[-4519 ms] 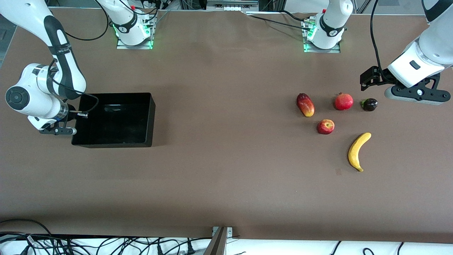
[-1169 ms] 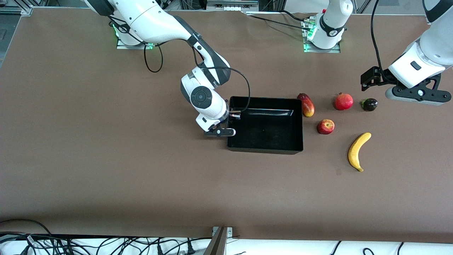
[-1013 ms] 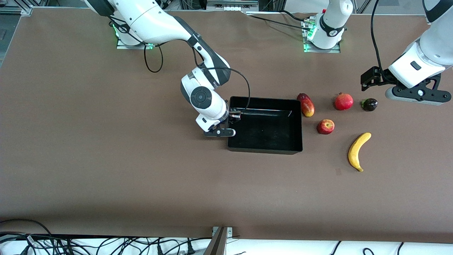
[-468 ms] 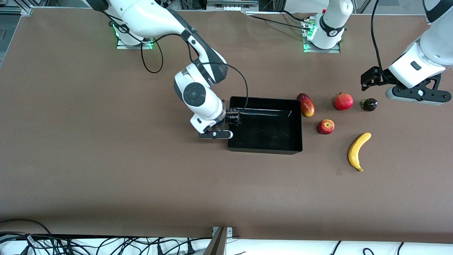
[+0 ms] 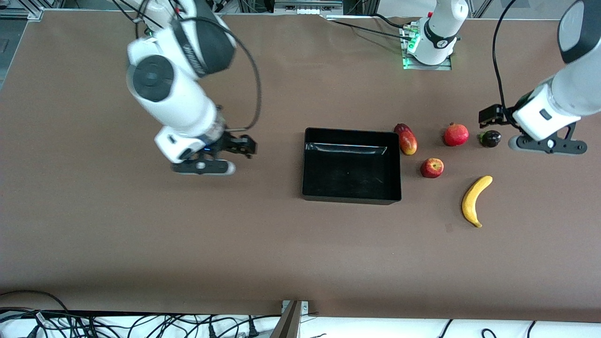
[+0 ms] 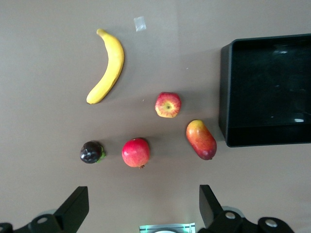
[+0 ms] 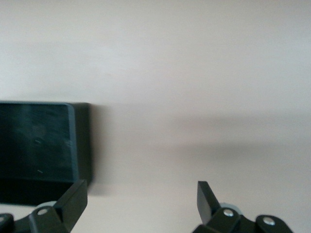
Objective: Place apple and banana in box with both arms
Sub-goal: 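Release the box and retract the right gripper while the left gripper reaches, then lower the left gripper onto the small red apple and grasp it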
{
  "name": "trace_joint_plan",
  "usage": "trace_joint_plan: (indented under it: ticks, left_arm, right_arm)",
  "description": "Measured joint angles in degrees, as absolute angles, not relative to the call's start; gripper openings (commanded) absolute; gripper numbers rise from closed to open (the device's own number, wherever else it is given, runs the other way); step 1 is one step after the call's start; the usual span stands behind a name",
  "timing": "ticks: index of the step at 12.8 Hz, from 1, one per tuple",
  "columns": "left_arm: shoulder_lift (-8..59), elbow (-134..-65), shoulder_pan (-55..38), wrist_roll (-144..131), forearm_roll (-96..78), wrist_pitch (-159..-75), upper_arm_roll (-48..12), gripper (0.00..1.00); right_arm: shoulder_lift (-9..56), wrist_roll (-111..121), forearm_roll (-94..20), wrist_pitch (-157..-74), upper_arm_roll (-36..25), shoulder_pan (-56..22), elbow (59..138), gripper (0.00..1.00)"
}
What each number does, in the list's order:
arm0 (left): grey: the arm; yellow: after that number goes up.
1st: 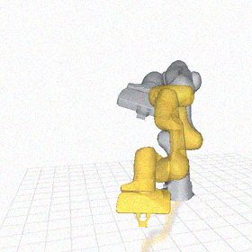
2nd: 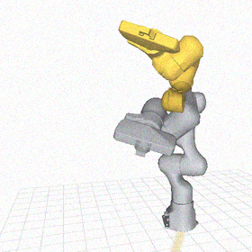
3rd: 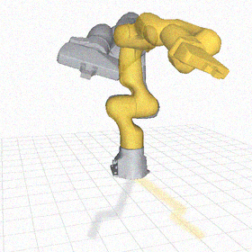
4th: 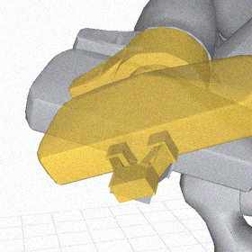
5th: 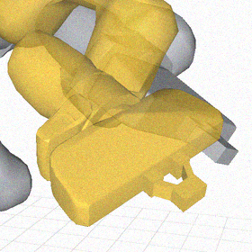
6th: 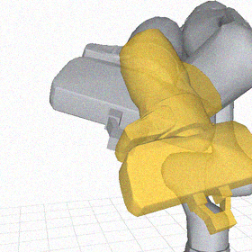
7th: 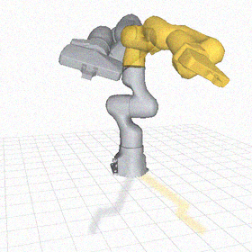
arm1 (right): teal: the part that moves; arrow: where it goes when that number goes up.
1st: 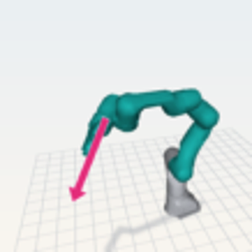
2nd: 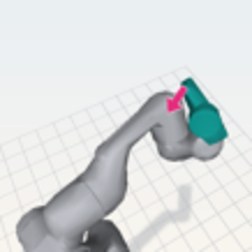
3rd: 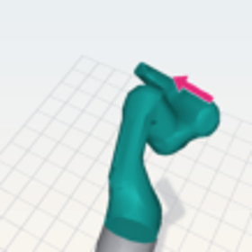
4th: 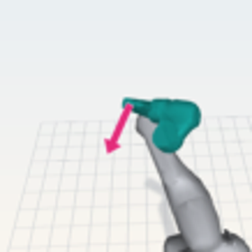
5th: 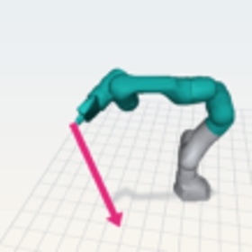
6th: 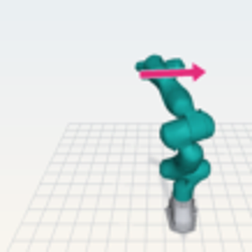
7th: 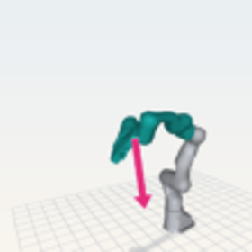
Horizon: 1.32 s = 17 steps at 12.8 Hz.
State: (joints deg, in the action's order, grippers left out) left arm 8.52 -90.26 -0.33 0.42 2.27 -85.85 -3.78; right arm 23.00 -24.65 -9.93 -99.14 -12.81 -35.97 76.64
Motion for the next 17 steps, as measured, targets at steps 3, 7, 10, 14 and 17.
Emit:
trace_joint_plan:
  ticks: [3,7,10,14,17]
  left_arm:
    - [11.78,-90.50,0.23,0.41,2.27,-87.81,-3.86,1.00]
    - [13.35,-96.92,-0.02,0.37,2.27,-98.09,-4.31,1.00]
    - [13.99,-105.19,-0.02,0.37,2.28,-108.99,-4.35,1.00]
    - [14.39,-116.86,-0.02,-0.56,2.27,-124.89,-4.42,1.00]
    - [14.85,-121.18,-0.22,-3.10,1.42,-130.60,-4.68,1.00]
  right_arm:
    - [17.37,-18.20,-9.84,-91.69,-19.48,-35.79,77.74,1.00]
    - [8.83,-7.62,-8.09,-89.33,-24.79,-31.95,85.65,1.00]
    - [3.91,-1.09,-5.65,-90.33,-20.28,-22.94,92.34,1.00]
    - [2.46,1.04,-2.69,-92.53,-9.67,-11.61,94.64,1.00]
    - [2.33,1.05,-0.63,-93.52,-9.27,-11.37,94.55,1.00]
